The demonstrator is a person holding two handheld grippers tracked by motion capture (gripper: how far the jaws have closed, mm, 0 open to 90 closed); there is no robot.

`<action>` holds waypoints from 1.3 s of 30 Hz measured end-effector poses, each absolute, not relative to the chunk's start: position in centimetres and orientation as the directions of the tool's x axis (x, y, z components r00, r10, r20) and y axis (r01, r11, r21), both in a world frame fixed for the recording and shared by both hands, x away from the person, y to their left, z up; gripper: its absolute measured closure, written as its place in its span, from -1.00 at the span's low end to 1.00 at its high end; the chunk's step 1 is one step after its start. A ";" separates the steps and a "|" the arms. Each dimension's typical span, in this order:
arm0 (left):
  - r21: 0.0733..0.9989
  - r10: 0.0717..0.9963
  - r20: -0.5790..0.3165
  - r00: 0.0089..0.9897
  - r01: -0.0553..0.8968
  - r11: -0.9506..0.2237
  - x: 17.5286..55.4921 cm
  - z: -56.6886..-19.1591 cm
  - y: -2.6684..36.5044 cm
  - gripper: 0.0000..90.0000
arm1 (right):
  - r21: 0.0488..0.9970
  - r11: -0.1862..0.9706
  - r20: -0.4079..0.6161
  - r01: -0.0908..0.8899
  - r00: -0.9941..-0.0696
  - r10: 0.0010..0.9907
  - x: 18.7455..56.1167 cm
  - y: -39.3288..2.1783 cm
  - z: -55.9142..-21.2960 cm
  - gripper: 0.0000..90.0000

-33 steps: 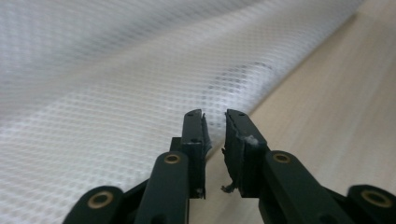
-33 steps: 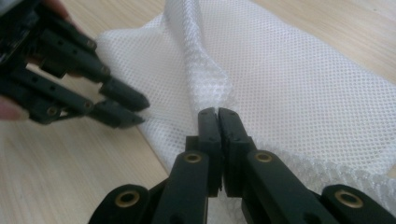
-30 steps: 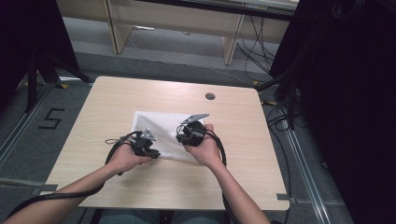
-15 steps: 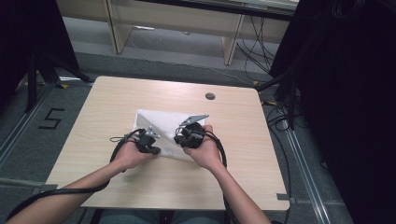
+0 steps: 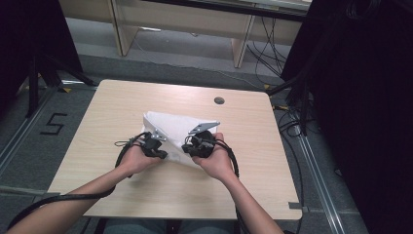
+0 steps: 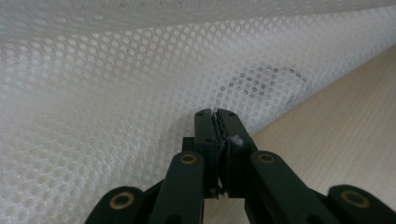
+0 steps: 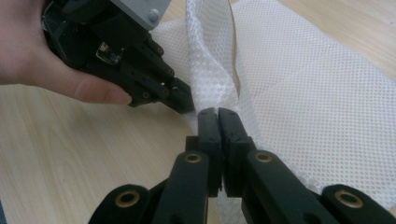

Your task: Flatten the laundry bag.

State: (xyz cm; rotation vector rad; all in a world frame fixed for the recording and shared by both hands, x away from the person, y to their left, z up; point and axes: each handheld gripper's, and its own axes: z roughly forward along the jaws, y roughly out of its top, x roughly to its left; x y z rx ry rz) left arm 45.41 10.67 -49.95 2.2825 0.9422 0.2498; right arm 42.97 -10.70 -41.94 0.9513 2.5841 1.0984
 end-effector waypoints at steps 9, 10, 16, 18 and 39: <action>0.620 0.634 -0.076 0.770 0.534 -0.574 43.7 -49.0 11.0 0.95 | 0.710 0.486 0.101 0.511 -0.756 0.647 42.8 -11.0 -42.4 0.99; 0.616 0.642 -0.075 0.763 0.542 -0.572 43.6 -49.1 10.9 0.95 | 0.710 0.486 0.101 0.511 -0.756 0.647 42.8 -11.0 -42.4 0.99; 0.596 0.636 -0.086 0.767 0.551 -0.584 43.9 -50.0 10.4 0.96 | 0.703 0.487 0.107 0.518 -0.754 0.648 42.5 -11.0 -42.5 0.99; 0.604 0.642 -0.091 0.761 0.555 -0.572 44.1 -50.0 10.3 0.96 | 0.713 0.476 0.118 0.515 -0.757 0.642 42.4 -10.9 -42.6 0.99; 0.643 0.664 -0.066 0.745 0.540 -0.543 44.9 -48.9 11.1 0.92 | 0.716 0.514 0.106 0.473 -0.801 0.589 40.0 -11.6 -41.8 0.99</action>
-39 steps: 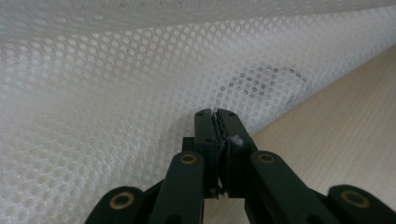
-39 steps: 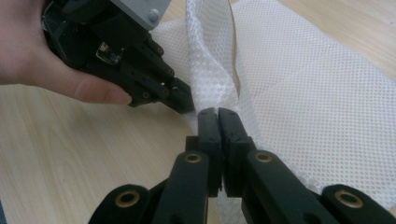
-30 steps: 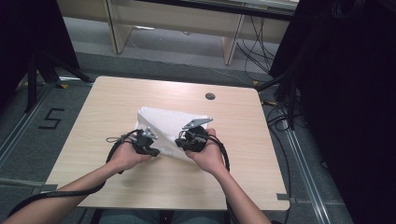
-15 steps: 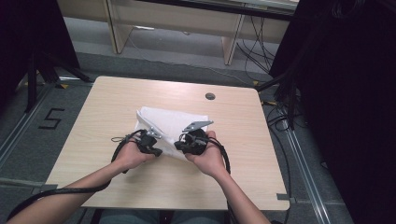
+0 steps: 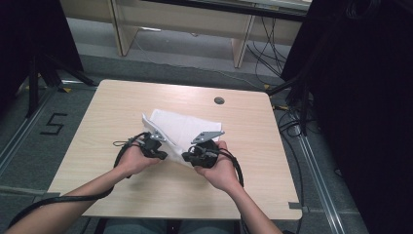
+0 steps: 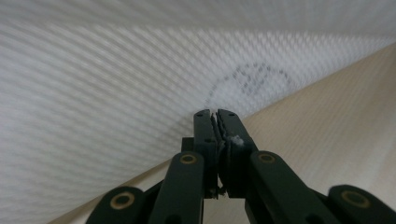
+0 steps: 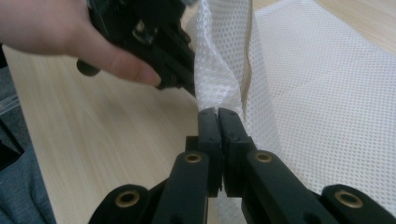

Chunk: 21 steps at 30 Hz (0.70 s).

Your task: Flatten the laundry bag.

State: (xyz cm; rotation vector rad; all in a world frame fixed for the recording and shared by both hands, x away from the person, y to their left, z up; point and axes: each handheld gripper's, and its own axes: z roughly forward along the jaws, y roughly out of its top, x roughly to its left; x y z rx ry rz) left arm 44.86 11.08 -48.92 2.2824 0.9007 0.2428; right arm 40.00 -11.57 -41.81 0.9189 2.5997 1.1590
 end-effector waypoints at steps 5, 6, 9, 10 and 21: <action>0.667 0.712 -0.073 0.698 0.565 -0.486 43.8 -47.4 15.0 0.91 | 0.705 0.522 0.120 0.480 -0.806 0.580 39.3 -11.5 -42.1 0.99; 0.679 0.723 -0.073 0.687 0.565 -0.469 43.6 -47.2 15.9 0.91 | 0.720 0.518 0.107 0.462 -0.812 0.574 39.3 -11.4 -42.3 0.99; 0.691 0.757 -0.087 0.648 0.586 -0.423 42.9 -47.1 18.5 0.90 | 0.704 0.532 0.112 0.472 -0.812 0.572 39.0 -11.4 -42.3 0.99; 0.691 0.770 -0.090 0.632 0.596 -0.409 42.7 -47.1 19.3 0.90 | 0.702 0.540 0.113 0.464 -0.821 0.559 38.9 -11.4 -42.4 0.99; 0.697 0.840 -0.062 0.539 0.626 -0.350 42.9 -46.6 24.5 0.87 | 0.683 0.580 0.128 0.444 -0.854 0.504 37.4 -11.3 -43.6 0.99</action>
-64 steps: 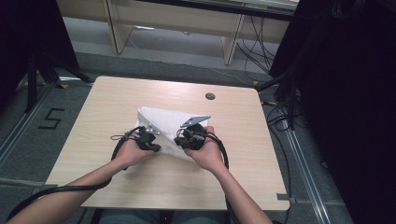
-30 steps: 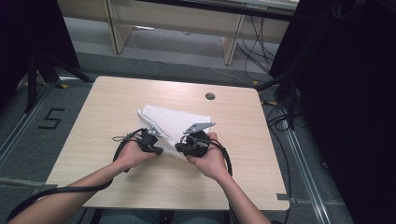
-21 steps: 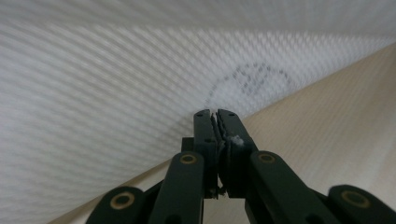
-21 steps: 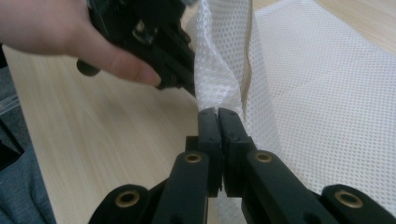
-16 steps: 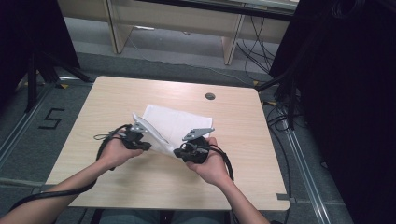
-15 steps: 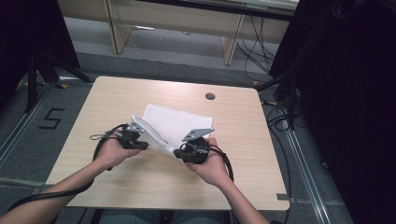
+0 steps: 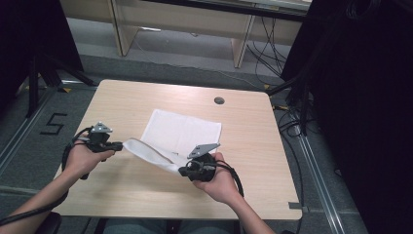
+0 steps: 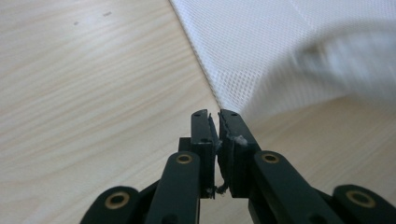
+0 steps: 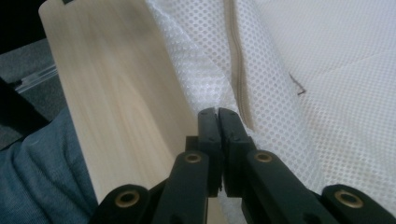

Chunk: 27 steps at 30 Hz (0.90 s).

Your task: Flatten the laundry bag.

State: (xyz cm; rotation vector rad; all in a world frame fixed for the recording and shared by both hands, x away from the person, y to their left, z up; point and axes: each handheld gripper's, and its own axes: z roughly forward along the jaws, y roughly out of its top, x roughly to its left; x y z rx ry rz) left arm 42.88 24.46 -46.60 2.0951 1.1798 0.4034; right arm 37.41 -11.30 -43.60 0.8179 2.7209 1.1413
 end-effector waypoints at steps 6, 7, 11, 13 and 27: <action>0.716 0.847 -0.062 0.528 0.614 -0.331 43.2 -46.3 24.4 0.84 | 0.653 0.610 0.133 0.448 -0.861 0.490 36.3 -11.3 -44.1 0.99; 0.720 0.845 -0.065 0.531 0.611 -0.328 43.2 -46.4 24.3 0.84 | 0.648 0.617 0.135 0.448 -0.864 0.485 36.1 -11.3 -44.2 0.99; 0.726 0.834 -0.052 0.550 0.594 -0.347 43.0 -46.4 23.8 0.82 | 0.626 0.643 0.136 0.442 -0.873 0.467 35.6 -11.3 -44.8 0.99; 0.722 0.824 -0.052 0.565 0.591 -0.360 42.9 -46.5 23.4 0.81 | 0.614 0.655 0.131 0.440 -0.875 0.466 35.5 -11.4 -45.1 0.99; 0.722 0.758 -0.048 0.650 0.547 -0.423 42.0 -47.0 20.1 0.72 | 0.572 0.673 0.139 0.469 -0.864 0.484 35.4 -12.3 -46.3 0.98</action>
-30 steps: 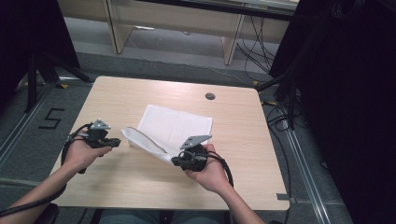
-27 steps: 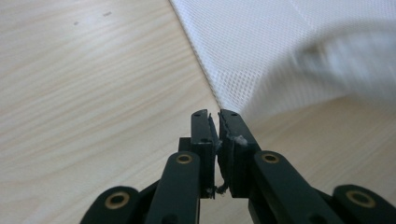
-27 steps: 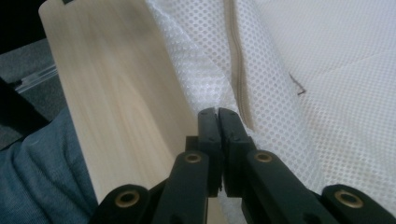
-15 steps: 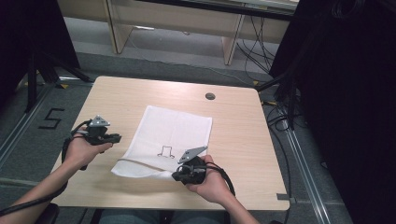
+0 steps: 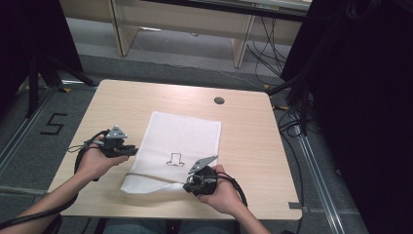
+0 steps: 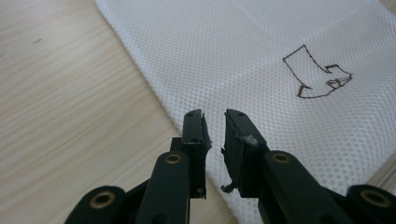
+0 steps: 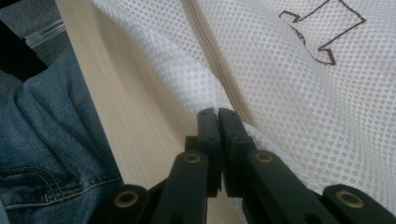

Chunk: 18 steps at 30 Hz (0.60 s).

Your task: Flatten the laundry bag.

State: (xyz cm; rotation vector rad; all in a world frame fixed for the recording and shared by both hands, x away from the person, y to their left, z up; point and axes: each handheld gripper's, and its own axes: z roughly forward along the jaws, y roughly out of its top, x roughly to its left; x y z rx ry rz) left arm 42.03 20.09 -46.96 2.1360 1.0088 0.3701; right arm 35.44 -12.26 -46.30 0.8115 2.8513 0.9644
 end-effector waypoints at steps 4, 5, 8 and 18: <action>0.718 0.748 -0.052 0.662 0.545 -0.433 41.8 -47.2 19.3 0.72 | 0.571 0.675 0.142 0.467 -0.866 0.479 35.6 -12.4 -46.4 0.98; 0.715 0.746 -0.048 0.665 0.544 -0.440 41.8 -47.3 19.1 0.71 | 0.569 0.672 0.142 0.475 -0.861 0.488 35.6 -12.4 -46.4 0.98; 0.712 0.739 -0.047 0.672 0.542 -0.447 41.8 -47.5 18.8 0.71 | 0.568 0.669 0.142 0.479 -0.858 0.493 35.7 -12.5 -46.4 0.98; 0.689 0.711 -0.057 0.701 0.543 -0.480 42.0 -48.1 17.2 0.68 | 0.562 0.662 0.149 0.496 -0.847 0.510 35.7 -12.5 -46.7 0.98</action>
